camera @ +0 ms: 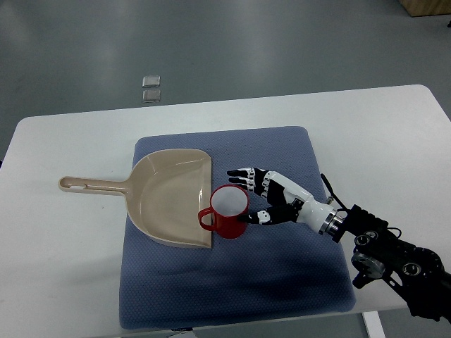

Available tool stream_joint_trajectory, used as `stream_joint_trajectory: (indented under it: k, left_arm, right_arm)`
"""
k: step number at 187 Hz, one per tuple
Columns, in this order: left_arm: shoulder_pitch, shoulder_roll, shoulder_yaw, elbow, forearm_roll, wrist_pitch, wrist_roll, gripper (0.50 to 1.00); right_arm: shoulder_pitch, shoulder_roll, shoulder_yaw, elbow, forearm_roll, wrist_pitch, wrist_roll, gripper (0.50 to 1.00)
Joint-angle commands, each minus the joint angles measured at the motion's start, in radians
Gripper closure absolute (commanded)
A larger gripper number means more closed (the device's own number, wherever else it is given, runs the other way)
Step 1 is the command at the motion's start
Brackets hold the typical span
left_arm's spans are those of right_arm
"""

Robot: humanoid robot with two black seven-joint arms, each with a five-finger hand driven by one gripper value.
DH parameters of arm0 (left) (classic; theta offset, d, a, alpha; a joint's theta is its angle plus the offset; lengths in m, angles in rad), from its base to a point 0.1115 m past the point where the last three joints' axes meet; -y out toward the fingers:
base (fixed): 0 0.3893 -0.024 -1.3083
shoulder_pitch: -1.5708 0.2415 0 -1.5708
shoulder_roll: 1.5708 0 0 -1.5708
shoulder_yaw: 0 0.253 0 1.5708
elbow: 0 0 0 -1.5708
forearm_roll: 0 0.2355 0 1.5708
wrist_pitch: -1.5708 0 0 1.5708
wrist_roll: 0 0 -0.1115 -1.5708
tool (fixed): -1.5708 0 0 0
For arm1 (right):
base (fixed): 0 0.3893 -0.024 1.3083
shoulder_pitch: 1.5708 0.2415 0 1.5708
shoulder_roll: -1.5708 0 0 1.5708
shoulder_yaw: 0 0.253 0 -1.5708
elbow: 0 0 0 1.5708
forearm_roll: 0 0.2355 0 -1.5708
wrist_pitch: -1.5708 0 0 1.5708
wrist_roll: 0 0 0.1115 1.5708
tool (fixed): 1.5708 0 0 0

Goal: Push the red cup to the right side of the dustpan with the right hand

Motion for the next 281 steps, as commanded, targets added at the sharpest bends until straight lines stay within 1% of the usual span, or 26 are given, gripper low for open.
stream_joint_trajectory:
  k: [1, 56, 82, 109, 152, 163, 167, 169, 179, 193, 200, 206, 212, 281]
  left_arm:
    - [0.000, 0.000, 0.000, 0.000, 0.000, 0.000, 0.000, 0.500]
    - [0.000, 0.000, 0.000, 0.000, 0.000, 0.000, 0.000, 0.500]
    - [0.000, 0.000, 0.000, 0.000, 0.000, 0.000, 0.000, 0.500]
    - [0.000, 0.000, 0.000, 0.000, 0.000, 0.000, 0.000, 0.500]
    - [0.000, 0.000, 0.000, 0.000, 0.000, 0.000, 0.000, 0.500]
    - [0.000, 0.000, 0.000, 0.000, 0.000, 0.000, 0.000, 0.500]
    - [0.000, 0.000, 0.000, 0.000, 0.000, 0.000, 0.000, 0.500]
    - [0.000, 0.000, 0.000, 0.000, 0.000, 0.000, 0.000, 0.500]
    - [0.000, 0.000, 0.000, 0.000, 0.000, 0.000, 0.000, 0.500]
    - [0.000, 0.000, 0.000, 0.000, 0.000, 0.000, 0.000, 0.500]
    - [0.000, 0.000, 0.000, 0.000, 0.000, 0.000, 0.000, 0.500]
    - [0.000, 0.000, 0.000, 0.000, 0.000, 0.000, 0.000, 0.500]
    - [0.000, 0.000, 0.000, 0.000, 0.000, 0.000, 0.000, 0.500]
    - [0.000, 0.000, 0.000, 0.000, 0.000, 0.000, -0.002, 0.500]
  right_arm:
    - [0.007, -0.033, -0.001, -0.001, 0.038, 0.001, 0.000, 0.587]
    - [0.033, -0.091, -0.001, -0.019, 0.150, 0.001, 0.000, 0.587]
    - [0.058, -0.103, 0.001, -0.048, 0.221, -0.022, 0.000, 0.587]
    - [0.072, -0.111, 0.019, -0.068, 0.267, -0.120, 0.000, 0.587]
    - [0.084, -0.100, 0.091, -0.111, 0.276, -0.191, 0.000, 0.587]
    - [0.084, -0.097, 0.108, -0.125, 0.276, -0.227, 0.000, 0.587]
    - [0.084, -0.097, 0.119, -0.134, 0.276, -0.258, 0.000, 0.587]
    - [0.084, -0.097, 0.119, -0.134, 0.276, -0.258, 0.000, 0.587]
    - [0.086, -0.097, 0.134, -0.144, 0.282, -0.309, 0.000, 0.587]
    - [0.086, -0.093, 0.154, -0.147, 0.313, -0.379, -0.043, 0.587]
    - [0.086, -0.086, 0.157, -0.147, 0.344, -0.422, -0.075, 0.587]
    - [0.084, -0.082, 0.155, -0.145, 0.367, -0.445, -0.097, 0.585]
    - [0.084, -0.077, 0.157, -0.144, 0.382, -0.461, -0.105, 0.583]
    - [0.073, -0.053, 0.148, -0.139, 0.419, -0.462, -0.105, 0.576]
